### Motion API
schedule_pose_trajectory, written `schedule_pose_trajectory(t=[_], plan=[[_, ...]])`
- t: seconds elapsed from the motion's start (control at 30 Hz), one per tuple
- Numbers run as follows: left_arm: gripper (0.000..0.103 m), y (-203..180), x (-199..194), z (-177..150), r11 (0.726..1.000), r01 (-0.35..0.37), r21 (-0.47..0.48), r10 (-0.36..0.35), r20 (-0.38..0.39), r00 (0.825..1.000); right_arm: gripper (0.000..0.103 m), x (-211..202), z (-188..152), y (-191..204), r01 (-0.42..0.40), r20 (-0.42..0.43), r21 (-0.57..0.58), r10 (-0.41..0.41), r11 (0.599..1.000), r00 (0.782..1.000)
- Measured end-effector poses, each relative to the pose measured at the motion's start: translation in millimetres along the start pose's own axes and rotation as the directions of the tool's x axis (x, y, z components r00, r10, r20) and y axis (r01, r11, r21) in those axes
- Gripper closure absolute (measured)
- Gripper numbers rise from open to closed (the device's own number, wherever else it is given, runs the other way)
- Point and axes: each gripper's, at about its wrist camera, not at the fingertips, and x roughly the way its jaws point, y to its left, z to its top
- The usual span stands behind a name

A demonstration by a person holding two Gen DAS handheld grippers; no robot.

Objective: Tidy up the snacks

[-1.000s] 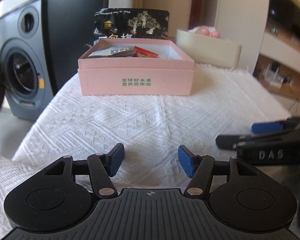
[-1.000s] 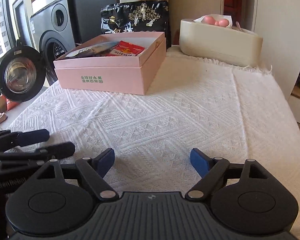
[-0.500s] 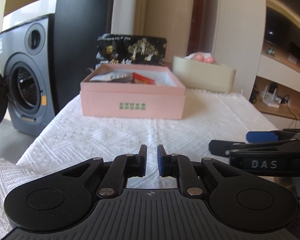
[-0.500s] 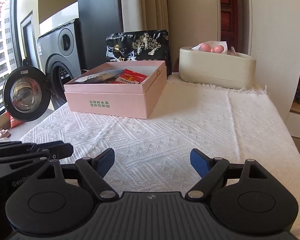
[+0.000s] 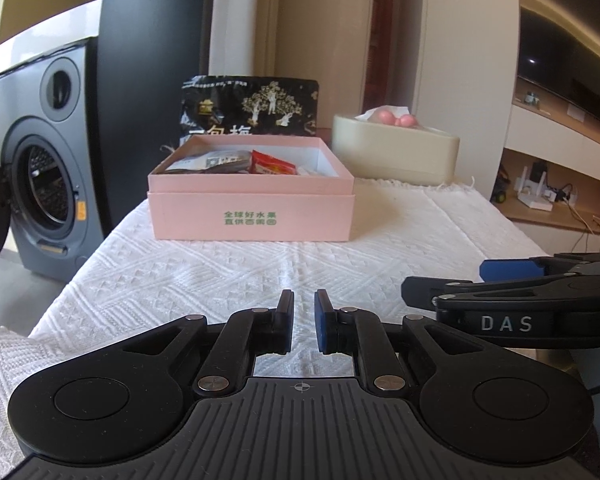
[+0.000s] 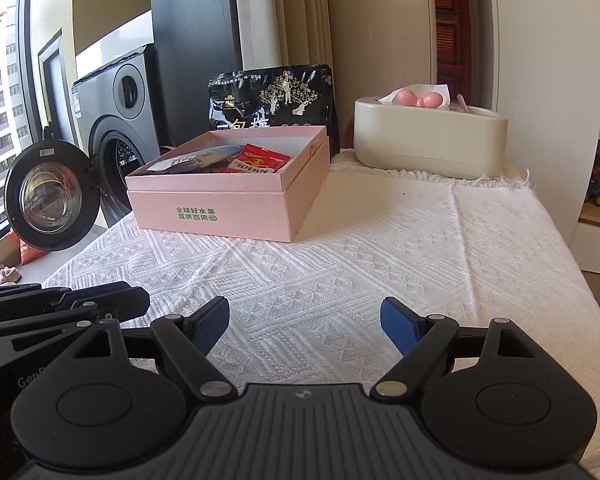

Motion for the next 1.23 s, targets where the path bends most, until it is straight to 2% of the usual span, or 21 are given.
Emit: schedule_pose_trajectory(t=[1.0,1.23], plan=[[0.089,-2,-1,2,1.0,0.021,-0.014,-0.021,0.0,1.0,0.02,-2,0,-2,-0.004,0.005,0.004,0.004,1.0,1.0],[0.089,8,-2,3,0.996,0.044,-0.082,-0.043,0.008,0.999,0.02,-1,0,-2,-0.005,-0.003,0.007,0.005,1.0,1.0]])
